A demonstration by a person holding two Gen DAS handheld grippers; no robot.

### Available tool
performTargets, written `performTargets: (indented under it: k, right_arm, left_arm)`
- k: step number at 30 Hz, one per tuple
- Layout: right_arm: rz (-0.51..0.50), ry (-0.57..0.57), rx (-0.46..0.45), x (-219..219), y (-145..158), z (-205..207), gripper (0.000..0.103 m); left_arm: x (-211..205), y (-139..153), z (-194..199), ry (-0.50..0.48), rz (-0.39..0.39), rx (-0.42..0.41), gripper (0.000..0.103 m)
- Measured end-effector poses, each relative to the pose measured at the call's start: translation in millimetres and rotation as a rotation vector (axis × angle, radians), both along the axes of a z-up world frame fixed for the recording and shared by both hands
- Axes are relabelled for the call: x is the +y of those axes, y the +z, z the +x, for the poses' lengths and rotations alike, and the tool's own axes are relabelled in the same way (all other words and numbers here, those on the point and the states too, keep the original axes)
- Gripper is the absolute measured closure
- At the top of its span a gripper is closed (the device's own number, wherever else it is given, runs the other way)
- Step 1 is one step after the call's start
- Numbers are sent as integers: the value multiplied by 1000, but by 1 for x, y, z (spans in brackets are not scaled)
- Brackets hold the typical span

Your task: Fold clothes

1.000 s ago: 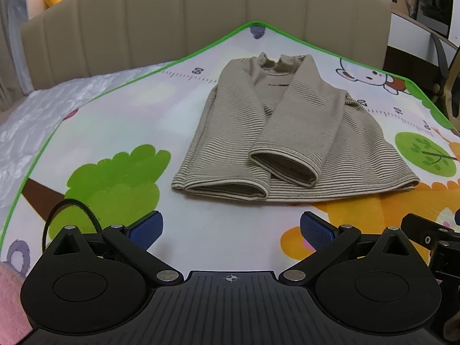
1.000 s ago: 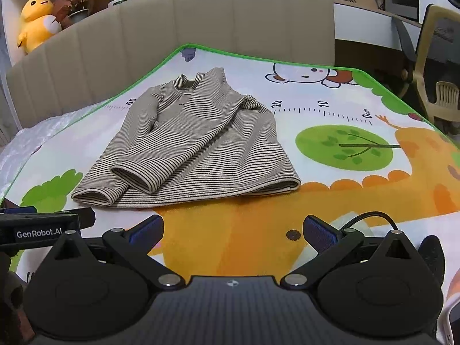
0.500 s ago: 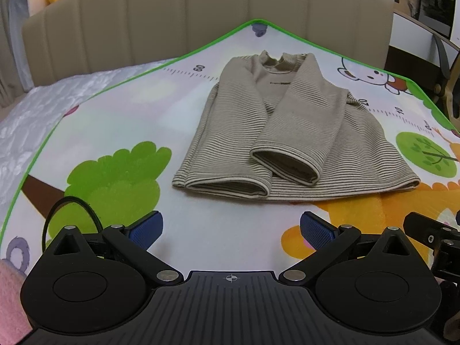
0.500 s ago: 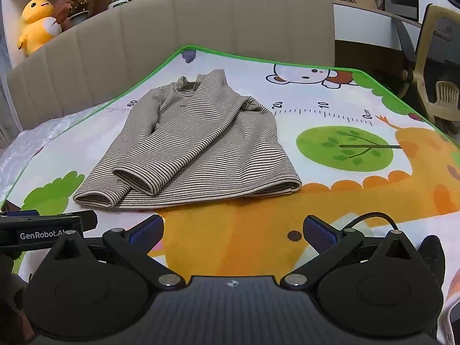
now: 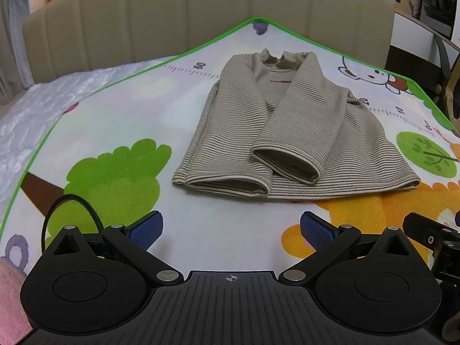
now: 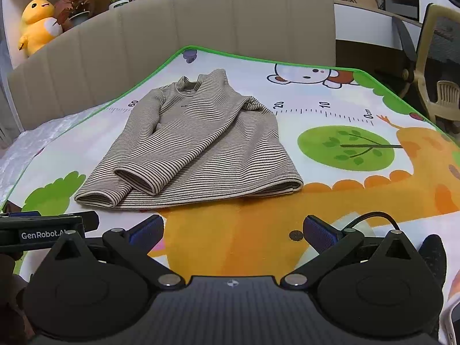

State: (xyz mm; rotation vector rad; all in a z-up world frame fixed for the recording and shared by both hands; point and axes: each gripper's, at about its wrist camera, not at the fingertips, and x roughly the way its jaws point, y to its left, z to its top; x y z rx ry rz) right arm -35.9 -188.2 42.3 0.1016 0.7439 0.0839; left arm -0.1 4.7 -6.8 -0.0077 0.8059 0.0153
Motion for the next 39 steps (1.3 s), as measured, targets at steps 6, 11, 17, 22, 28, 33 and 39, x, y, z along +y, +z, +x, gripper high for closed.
performTargets:
  k: [6,11,17,22,28,33,39]
  right_arm:
    - [0,-2,0,0,0,0,0]
    - [1,-1,-2,0,-1,0,0]
    - [2,-3,-3,0,0,0,0]
    - [4,-5,-4,0,0,0,0]
    - [5,-5,-4,0,0,0,0]
    - [5,-4,-5,0,0,0,0]
    - [5,-4,-4,0,-1,0,0]
  left_arm:
    - [0,1,1,2,0,3,0]
    - [0,1,2,3,1,6,0]
    - [0,0,2,5,1,10,0]
    - [0,0,2,6,1,13,0]
    - [0,0,2,8,1,17,0]
    - [0,0,3,11,1,21,0]
    - [0,0,3,13,0,25,0]
